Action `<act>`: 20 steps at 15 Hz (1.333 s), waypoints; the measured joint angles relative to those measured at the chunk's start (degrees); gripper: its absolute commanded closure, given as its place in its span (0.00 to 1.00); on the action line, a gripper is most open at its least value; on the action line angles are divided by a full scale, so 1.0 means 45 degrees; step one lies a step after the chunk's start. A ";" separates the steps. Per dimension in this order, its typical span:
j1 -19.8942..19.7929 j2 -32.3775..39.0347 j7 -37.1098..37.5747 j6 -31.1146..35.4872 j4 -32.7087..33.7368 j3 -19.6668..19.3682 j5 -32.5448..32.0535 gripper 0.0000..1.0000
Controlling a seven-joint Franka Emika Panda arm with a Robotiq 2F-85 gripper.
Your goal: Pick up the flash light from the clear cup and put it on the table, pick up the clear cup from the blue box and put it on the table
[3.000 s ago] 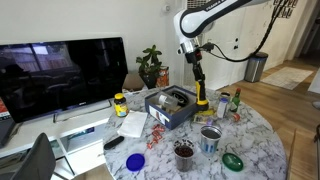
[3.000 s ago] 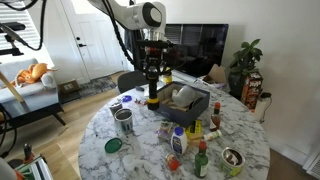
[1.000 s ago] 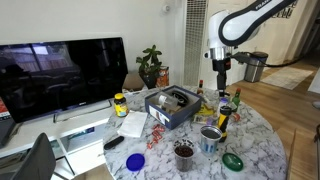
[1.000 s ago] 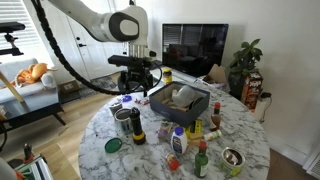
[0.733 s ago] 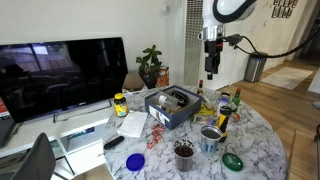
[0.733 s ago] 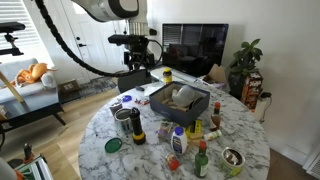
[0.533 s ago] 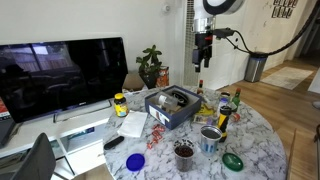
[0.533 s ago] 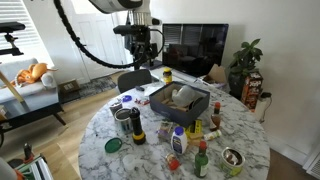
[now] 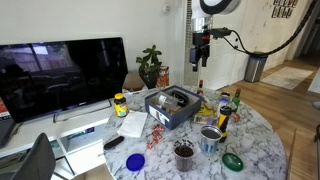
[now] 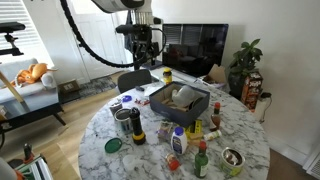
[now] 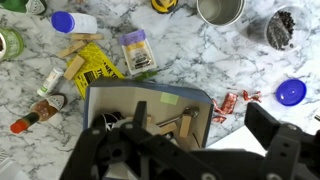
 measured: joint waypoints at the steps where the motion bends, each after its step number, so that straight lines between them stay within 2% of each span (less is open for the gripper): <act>1: 0.0000 0.0056 -0.0002 -0.0004 0.0055 -0.0002 0.0003 0.00; 5: -0.0114 0.1282 -0.0537 0.0165 0.0784 -0.0121 0.0660 0.00; 8: -0.0383 0.3137 -0.1476 0.1373 0.1931 -0.0191 0.1274 0.00; 13: -0.0831 0.6433 -0.3041 0.3194 0.4559 -0.0067 0.1840 0.00; 20: -0.0990 1.0323 -0.3322 0.3770 0.8838 0.0019 0.1728 0.00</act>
